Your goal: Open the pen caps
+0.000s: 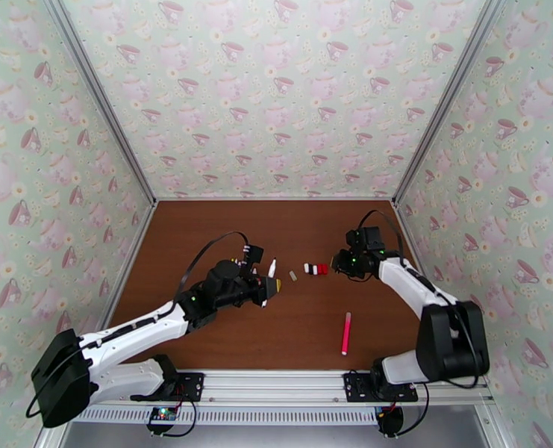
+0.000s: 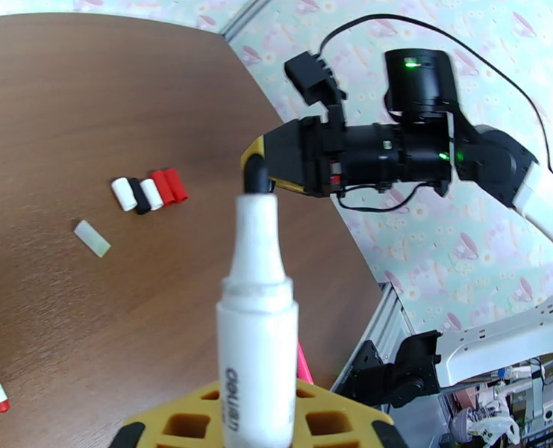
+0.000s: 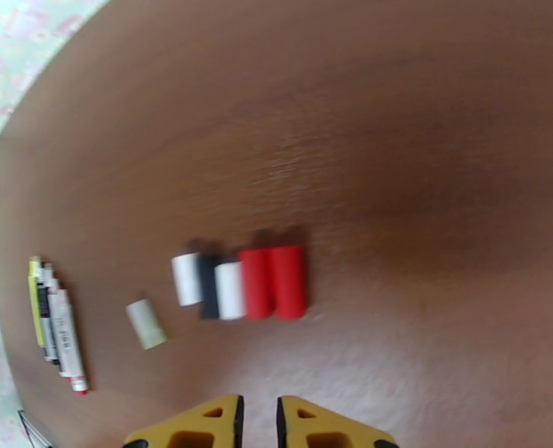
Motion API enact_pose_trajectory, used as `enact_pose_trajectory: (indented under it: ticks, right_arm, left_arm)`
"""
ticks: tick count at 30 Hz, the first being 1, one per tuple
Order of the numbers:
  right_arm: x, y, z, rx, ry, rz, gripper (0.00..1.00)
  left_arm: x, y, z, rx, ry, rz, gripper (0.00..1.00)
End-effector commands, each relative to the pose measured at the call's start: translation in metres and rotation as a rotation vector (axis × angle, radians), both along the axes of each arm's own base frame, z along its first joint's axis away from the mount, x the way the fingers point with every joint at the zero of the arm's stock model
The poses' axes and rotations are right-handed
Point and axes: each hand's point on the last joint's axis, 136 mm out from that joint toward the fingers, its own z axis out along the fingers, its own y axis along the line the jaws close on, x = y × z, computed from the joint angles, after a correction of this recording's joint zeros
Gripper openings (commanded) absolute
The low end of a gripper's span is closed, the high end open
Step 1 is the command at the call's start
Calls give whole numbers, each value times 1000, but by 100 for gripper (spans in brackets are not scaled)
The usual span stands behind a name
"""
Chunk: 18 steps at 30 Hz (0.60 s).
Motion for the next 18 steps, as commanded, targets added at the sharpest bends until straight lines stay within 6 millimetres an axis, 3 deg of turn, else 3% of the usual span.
enact_pose_trajectory:
  ticks: [1,9,18]
  right_arm:
    - [20,-4,-1,-14,-29,47,10]
    - [41,-5,-19,-46,16,77,11]
    - [45,-4,-38,-51,76,99,14]
  left_arm:
    - [4,8,-6,16,11,43,5]
    - [10,8,-20,64,31,64,5]
    - [13,7,-28,88,42,71,5]
